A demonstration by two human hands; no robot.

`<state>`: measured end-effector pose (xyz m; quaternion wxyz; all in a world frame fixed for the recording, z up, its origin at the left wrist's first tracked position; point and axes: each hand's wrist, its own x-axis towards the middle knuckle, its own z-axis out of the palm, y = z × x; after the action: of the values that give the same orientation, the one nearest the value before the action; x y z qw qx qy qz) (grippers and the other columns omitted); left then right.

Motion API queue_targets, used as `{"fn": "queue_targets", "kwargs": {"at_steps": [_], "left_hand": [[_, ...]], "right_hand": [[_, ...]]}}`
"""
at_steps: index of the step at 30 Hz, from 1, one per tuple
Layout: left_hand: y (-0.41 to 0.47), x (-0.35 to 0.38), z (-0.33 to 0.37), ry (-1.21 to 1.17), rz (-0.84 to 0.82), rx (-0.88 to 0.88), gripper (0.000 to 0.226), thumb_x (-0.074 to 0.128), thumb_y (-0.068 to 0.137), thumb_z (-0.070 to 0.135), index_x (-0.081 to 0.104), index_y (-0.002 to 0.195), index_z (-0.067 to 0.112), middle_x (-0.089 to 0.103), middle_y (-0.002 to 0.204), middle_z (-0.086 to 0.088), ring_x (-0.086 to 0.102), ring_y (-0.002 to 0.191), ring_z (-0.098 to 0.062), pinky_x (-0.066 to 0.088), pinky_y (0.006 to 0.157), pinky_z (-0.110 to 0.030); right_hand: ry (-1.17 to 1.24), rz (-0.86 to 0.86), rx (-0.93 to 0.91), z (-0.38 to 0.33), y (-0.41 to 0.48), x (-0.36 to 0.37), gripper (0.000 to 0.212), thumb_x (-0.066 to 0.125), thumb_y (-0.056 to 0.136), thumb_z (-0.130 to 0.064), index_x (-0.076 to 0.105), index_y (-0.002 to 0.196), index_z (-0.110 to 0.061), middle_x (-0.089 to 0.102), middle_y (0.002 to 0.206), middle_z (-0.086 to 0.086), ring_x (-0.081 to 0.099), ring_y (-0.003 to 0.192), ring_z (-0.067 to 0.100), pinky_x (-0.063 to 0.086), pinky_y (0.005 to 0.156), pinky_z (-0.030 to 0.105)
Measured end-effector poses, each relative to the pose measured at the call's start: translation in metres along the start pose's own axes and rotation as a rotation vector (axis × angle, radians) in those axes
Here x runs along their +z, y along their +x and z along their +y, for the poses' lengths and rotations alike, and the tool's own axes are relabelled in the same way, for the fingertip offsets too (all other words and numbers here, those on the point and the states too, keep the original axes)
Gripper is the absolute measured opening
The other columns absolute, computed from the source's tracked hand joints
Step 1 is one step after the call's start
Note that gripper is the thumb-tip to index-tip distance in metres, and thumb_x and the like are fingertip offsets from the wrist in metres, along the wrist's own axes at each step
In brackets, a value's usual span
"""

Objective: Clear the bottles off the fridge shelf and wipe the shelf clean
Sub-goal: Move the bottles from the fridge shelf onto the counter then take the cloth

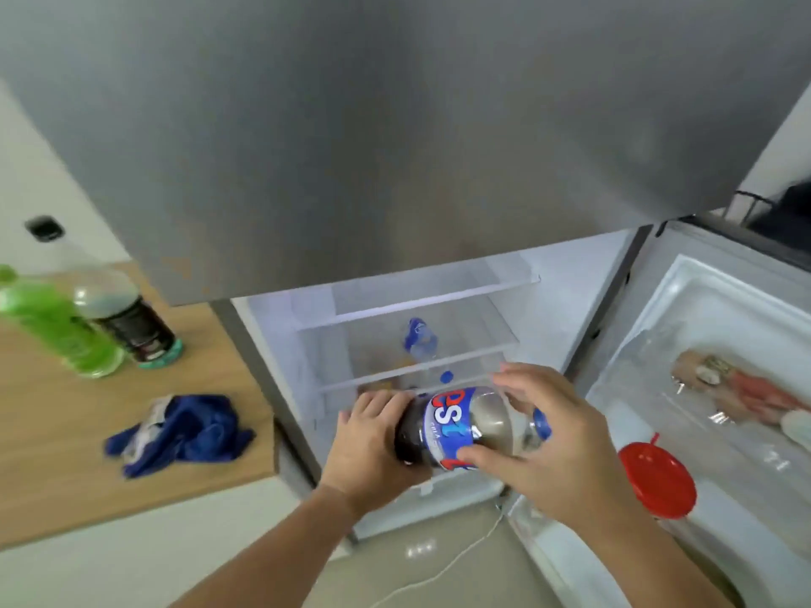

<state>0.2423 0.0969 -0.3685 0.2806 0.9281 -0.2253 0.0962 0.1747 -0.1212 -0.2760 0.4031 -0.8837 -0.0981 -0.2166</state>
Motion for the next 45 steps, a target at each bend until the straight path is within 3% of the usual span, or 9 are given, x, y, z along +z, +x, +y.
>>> {"fn": "queue_targets", "kwargs": {"at_steps": [5,11,21,30,34,36,38,40,45], "left_hand": [[-0.07,-0.086,0.041,-0.246,0.218,-0.28,0.058,0.078,0.053,0.046,0.058,0.106,0.032,0.062,0.095,0.017,0.058,0.093,-0.013,0.051,0.081,-0.04],[-0.106,-0.184,0.015,-0.547,0.462,-0.451,0.052,0.09,0.064,0.022,0.063,0.107,0.031,0.073,0.099,0.005,0.07,0.096,-0.018,0.059,0.08,-0.036],[-0.116,-0.283,-0.198,-0.641,0.697,-0.657,0.05,0.089,0.066,0.013,0.064,0.106,0.03,0.075,0.089,0.013,0.071,0.084,-0.004,0.054,0.067,-0.019],[-0.115,-0.264,-0.368,-0.706,0.63,-0.713,0.066,0.093,0.066,0.024,0.059,0.122,0.029,0.073,0.109,0.013,0.067,0.103,-0.002,0.053,0.087,-0.025],[-0.115,-0.257,-0.366,-0.654,0.595,-0.728,0.076,0.089,0.073,0.033,0.045,0.135,0.029,0.065,0.119,0.018,0.06,0.109,0.006,0.049,0.087,-0.015],[-0.127,-0.244,-0.354,-0.555,0.618,-0.856,0.093,0.082,0.077,0.048,0.032,0.146,0.012,0.048,0.14,0.001,0.049,0.129,-0.01,0.044,0.105,-0.027],[-0.15,-0.221,-0.334,-0.314,0.648,-0.851,0.077,0.067,0.086,0.054,0.037,0.136,0.004,0.043,0.128,-0.009,0.044,0.125,-0.029,0.037,0.106,-0.038],[-0.166,-0.205,-0.309,-0.162,0.493,-0.612,0.056,0.061,0.084,0.032,0.041,0.129,0.006,0.042,0.119,-0.004,0.043,0.116,-0.03,0.035,0.104,-0.036],[-0.137,-0.186,-0.296,0.059,-0.101,-0.323,0.09,0.057,0.088,0.035,0.006,0.159,0.014,0.012,0.166,-0.004,0.009,0.152,-0.021,0.004,0.123,-0.032]], "right_hand": [[0.117,0.064,-0.194,-0.118,0.027,0.008,0.057,0.088,0.061,-0.042,0.063,0.107,-0.017,0.062,0.106,-0.004,0.062,0.097,0.005,0.048,0.083,0.015],[0.137,-0.032,-0.432,-0.247,0.067,0.07,0.054,0.083,0.069,-0.044,0.061,0.111,-0.019,0.055,0.11,-0.006,0.059,0.089,0.009,0.055,0.074,0.031],[0.143,-0.218,-0.569,-0.378,0.155,0.325,0.043,0.077,0.074,-0.037,0.058,0.107,-0.017,0.05,0.104,-0.005,0.059,0.08,0.016,0.054,0.068,0.036],[0.121,-0.308,-0.518,-0.358,0.185,0.492,0.044,0.077,0.078,-0.035,0.057,0.11,-0.015,0.049,0.105,-0.001,0.051,0.086,0.012,0.047,0.071,0.024],[0.12,-0.39,-0.517,-0.34,0.183,0.483,0.087,0.073,0.079,-0.051,0.033,0.148,-0.015,0.038,0.139,0.007,0.04,0.13,0.021,0.035,0.11,0.033],[0.036,-0.358,-0.446,-0.304,0.166,0.46,0.088,0.068,0.081,-0.055,0.028,0.15,-0.018,0.032,0.147,0.007,0.03,0.14,0.023,0.027,0.117,0.041],[-0.078,-0.396,-0.372,-0.254,0.137,0.434,0.079,0.065,0.084,-0.054,0.031,0.147,-0.021,0.034,0.147,0.005,0.031,0.139,0.022,0.03,0.115,0.045],[-0.205,-0.585,-0.294,-0.209,0.108,0.414,0.078,0.063,0.085,-0.054,0.027,0.149,-0.031,0.028,0.153,0.001,0.025,0.143,0.023,0.03,0.115,0.048],[-0.484,-0.814,-0.181,-0.151,0.067,0.404,0.093,0.052,0.082,-0.069,0.003,0.154,-0.039,-0.001,0.165,0.0,-0.002,0.152,0.027,0.017,0.121,0.051]]}}
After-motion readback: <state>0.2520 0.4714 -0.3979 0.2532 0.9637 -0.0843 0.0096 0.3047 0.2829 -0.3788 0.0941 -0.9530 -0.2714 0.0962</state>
